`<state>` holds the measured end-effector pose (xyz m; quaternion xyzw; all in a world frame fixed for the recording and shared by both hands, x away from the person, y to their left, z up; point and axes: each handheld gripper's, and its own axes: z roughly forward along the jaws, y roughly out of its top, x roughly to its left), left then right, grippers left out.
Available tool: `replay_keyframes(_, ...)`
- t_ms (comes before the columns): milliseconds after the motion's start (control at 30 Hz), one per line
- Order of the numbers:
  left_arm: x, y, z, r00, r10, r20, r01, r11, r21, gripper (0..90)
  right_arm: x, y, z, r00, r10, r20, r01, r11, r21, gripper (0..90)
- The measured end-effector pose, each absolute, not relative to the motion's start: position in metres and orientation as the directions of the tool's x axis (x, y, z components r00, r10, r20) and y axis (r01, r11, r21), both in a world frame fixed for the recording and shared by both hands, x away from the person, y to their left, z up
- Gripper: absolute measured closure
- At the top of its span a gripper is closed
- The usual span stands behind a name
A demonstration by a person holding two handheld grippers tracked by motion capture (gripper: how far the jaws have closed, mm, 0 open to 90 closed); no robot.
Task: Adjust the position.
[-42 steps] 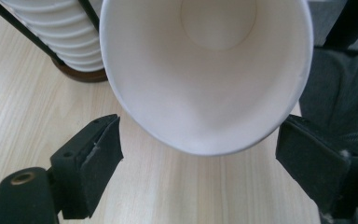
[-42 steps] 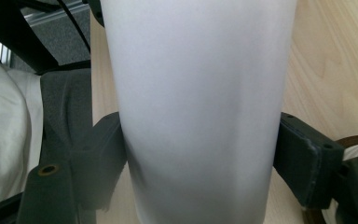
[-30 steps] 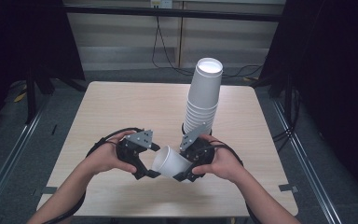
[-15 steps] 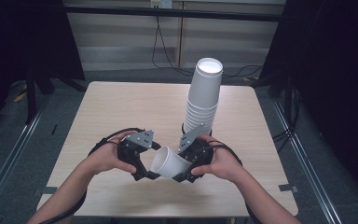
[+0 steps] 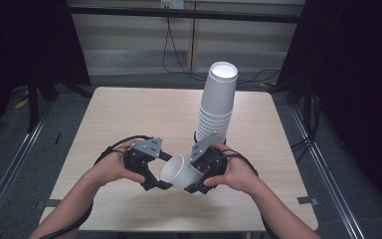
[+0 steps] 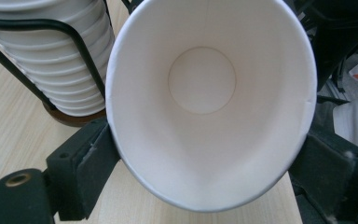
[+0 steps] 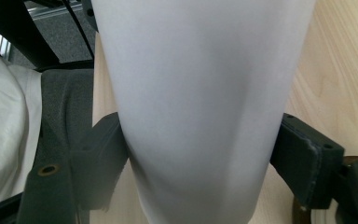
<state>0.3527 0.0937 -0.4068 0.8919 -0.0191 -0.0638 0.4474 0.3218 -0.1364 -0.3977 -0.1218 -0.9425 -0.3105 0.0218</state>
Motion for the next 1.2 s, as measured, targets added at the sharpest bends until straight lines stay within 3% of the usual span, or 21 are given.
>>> replay_keyframes(633,0.349,0.095,-0.401,0.995,-0.057,-0.087,0.032,-0.635,0.772,18.4,0.322,-0.134,-0.402,-0.969,0.220,0.116,0.245,0.766,0.594,23.4)
replay_keyframes(1200,0.354,0.112,-0.399,0.996,0.018,-0.091,0.078,-0.703,0.707,17.6,0.322,-0.153,-0.411,-0.945,0.305,0.114,0.308,0.726,0.614,21.3)
